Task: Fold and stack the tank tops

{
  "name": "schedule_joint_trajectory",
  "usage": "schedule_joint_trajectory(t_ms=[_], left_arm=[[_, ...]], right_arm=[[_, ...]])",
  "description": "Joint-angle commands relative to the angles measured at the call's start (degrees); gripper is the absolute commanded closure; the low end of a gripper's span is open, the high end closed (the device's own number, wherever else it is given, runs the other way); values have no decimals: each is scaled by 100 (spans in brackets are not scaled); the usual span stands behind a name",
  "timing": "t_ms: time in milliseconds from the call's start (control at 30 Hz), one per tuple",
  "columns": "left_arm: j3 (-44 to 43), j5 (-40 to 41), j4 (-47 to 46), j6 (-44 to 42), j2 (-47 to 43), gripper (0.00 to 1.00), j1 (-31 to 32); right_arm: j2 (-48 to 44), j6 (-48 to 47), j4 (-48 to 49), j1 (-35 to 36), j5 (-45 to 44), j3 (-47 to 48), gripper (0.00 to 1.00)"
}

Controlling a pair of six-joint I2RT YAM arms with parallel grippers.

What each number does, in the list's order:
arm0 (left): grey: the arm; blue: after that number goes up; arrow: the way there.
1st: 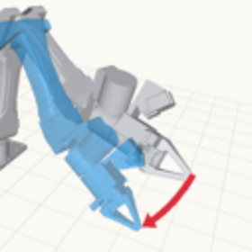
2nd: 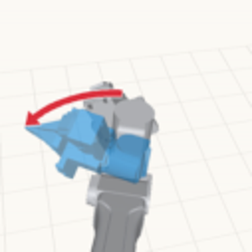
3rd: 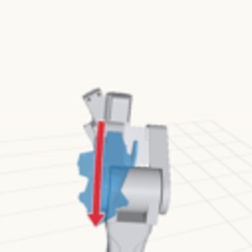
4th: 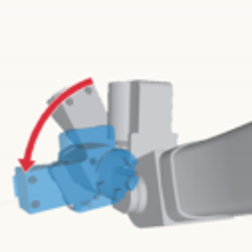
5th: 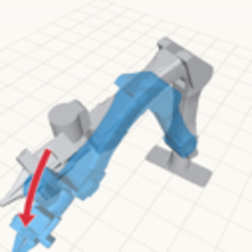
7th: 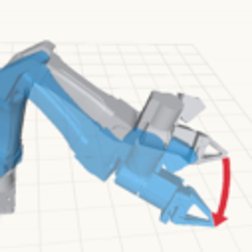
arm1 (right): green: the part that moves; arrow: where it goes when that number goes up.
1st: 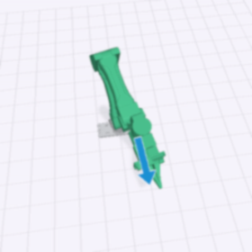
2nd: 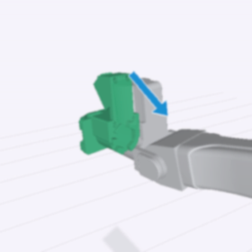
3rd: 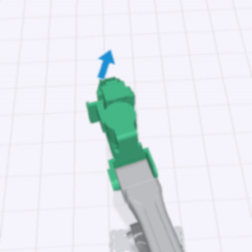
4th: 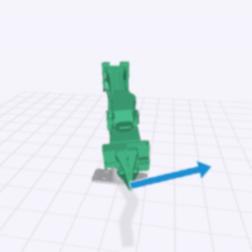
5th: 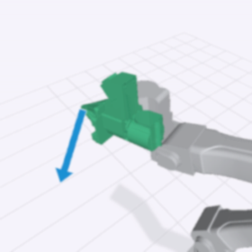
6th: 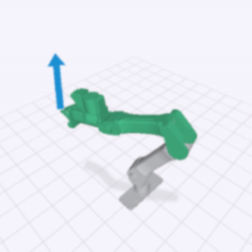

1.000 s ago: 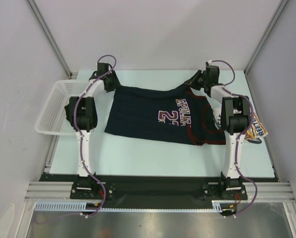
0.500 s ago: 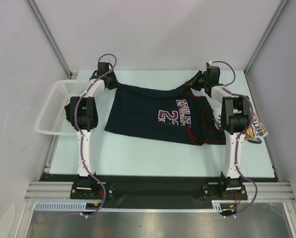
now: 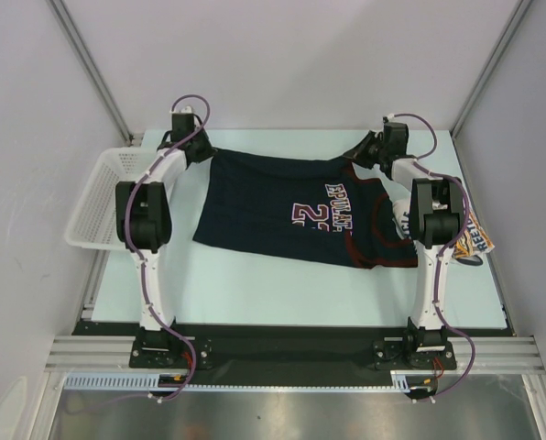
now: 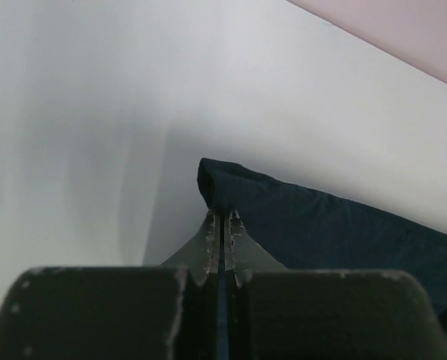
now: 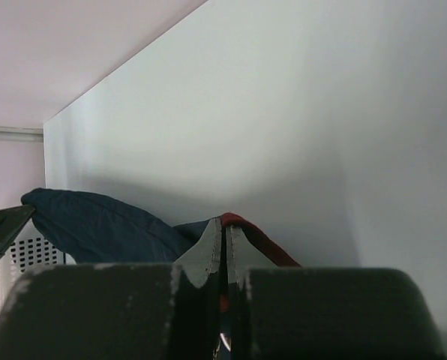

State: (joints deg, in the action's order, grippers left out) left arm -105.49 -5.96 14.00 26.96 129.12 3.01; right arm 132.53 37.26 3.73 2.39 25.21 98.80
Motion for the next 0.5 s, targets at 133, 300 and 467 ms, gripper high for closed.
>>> schedule_joint_trajectory(t_ms=[133, 300, 467], left_arm=[[240, -134, -512, 46, -467, 100, -54], [117, -195, -451, 72, -317, 100, -55], [38, -187, -442, 90, -265, 100, -63]], right_arm=[[-430, 36, 181, -46, 282, -89, 57], [-298, 115, 234, -28, 458, -90, 54], [-149, -174, -214, 42, 196, 200, 54]])
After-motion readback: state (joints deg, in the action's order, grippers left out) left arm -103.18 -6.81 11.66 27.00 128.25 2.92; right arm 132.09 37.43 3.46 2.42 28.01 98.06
